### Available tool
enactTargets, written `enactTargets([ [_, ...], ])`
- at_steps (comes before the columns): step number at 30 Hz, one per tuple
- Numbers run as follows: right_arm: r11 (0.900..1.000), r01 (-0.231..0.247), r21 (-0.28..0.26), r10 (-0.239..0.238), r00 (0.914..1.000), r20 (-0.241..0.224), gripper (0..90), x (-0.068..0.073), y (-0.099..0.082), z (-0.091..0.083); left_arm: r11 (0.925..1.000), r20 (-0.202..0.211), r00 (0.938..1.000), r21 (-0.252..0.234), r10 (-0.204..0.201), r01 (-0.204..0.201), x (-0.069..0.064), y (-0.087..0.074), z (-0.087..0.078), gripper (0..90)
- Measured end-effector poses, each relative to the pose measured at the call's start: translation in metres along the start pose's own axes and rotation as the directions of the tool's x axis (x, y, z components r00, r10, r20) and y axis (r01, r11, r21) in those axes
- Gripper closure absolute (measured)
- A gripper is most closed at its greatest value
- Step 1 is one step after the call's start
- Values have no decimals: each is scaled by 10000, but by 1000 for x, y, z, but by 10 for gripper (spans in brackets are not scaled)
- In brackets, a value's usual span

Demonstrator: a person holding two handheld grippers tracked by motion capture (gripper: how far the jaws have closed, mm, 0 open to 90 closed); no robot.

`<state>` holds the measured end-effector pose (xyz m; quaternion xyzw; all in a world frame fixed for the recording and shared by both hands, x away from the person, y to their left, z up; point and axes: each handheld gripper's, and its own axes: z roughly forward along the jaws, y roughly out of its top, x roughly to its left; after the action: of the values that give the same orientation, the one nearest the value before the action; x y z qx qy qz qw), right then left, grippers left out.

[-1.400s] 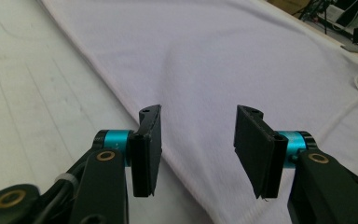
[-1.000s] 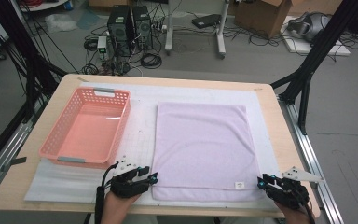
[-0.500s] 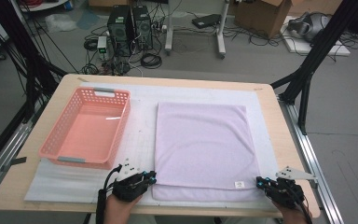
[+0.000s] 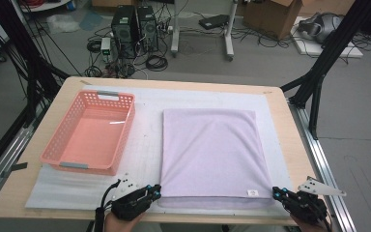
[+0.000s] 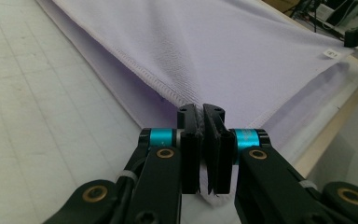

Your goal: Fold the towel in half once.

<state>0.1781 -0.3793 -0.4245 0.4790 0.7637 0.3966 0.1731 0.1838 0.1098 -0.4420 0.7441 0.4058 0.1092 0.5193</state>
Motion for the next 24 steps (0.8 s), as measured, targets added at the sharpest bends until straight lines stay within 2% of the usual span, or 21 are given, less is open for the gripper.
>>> enactTargets([
  [5,10000,19,51,-19,10000,-45,883,3,-6,-7,9994,5,9999,325,127,-127,-4,-7,-2,848],
  [7,9993,87,363,-85,9999,-61,873,4,-8,-5,9988,-17,9999,460,153,-152,-4,-10,0,806],
  [8,9985,101,532,-100,9999,-15,810,4,-9,-3,9993,-190,9998,369,93,-86,-3,-9,0,705],
  [9,9987,46,506,-52,9999,123,688,4,-9,-1,9999,-236,9997,141,76,-73,-2,-8,0,606],
  [10,9991,-208,357,200,9995,239,645,2,-8,-1,9999,-261,9996,-78,67,-69,0,-5,0,561],
  [12,9988,-484,-46,485,9984,299,620,-2,-4,-2,9992,-333,9994,-383,63,-75,6,2,1,541],
  [15,9983,-474,-337,491,9975,513,609,-11,3,3,9975,-300,9992,-666,-247,227,20,15,11,557],
  [19,9977,-630,-260,646,9959,638,607,-24,12,18,9975,-367,9987,-612,-363,340,39,27,29,603],
  [24,9987,-467,-195,481,9959,771,603,-34,21,30,9987,-662,9973,-414,-308,281,56,41,50,656],
])
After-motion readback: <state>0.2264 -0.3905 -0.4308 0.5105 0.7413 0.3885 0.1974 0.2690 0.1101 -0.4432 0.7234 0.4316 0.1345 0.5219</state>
